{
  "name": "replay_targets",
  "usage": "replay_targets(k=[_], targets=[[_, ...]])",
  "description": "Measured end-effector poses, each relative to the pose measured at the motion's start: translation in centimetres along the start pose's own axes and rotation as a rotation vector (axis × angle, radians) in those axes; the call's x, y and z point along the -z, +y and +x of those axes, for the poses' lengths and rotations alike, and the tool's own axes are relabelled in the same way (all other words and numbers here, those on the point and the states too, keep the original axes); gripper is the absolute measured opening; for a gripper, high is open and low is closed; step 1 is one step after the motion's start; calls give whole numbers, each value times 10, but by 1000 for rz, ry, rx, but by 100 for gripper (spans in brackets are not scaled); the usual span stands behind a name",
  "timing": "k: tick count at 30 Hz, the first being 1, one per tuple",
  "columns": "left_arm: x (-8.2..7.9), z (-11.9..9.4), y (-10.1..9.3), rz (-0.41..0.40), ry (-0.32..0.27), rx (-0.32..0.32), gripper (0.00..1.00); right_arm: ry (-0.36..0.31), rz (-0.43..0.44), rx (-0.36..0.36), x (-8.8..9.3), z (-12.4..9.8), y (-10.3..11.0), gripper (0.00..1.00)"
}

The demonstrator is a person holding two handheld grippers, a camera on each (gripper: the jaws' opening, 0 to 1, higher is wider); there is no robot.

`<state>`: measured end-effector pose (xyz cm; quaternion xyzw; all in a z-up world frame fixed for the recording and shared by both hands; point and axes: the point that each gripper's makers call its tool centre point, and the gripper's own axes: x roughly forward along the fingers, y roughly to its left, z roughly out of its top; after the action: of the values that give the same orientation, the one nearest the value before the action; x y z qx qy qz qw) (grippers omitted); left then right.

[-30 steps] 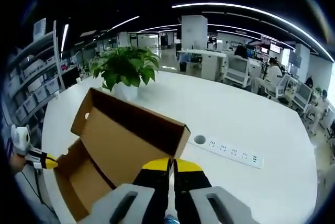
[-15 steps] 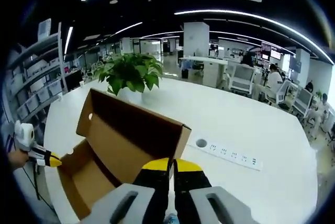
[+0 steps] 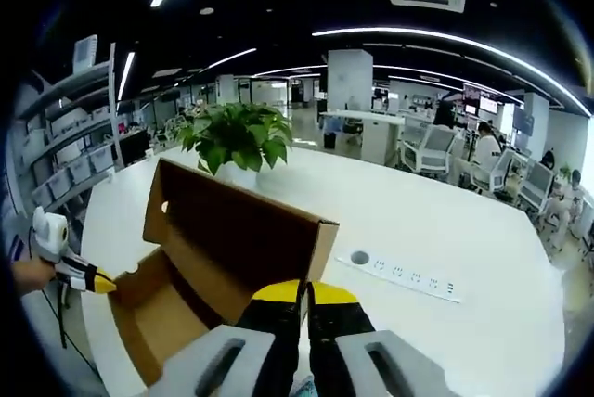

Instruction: Operate the shoe box by opening the lid, removing the specified soft item, and placing it in the target area until the item is outside and the box remains undamaged.

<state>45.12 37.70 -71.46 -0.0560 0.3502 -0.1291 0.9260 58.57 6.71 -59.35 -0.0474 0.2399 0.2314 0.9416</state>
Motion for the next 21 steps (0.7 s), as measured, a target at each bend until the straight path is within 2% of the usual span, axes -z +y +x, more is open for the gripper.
replay_targets(k=[21], targets=[[0,1,-1,7,-2,11,5,-40,-8,-8,6,-21,13,0]])
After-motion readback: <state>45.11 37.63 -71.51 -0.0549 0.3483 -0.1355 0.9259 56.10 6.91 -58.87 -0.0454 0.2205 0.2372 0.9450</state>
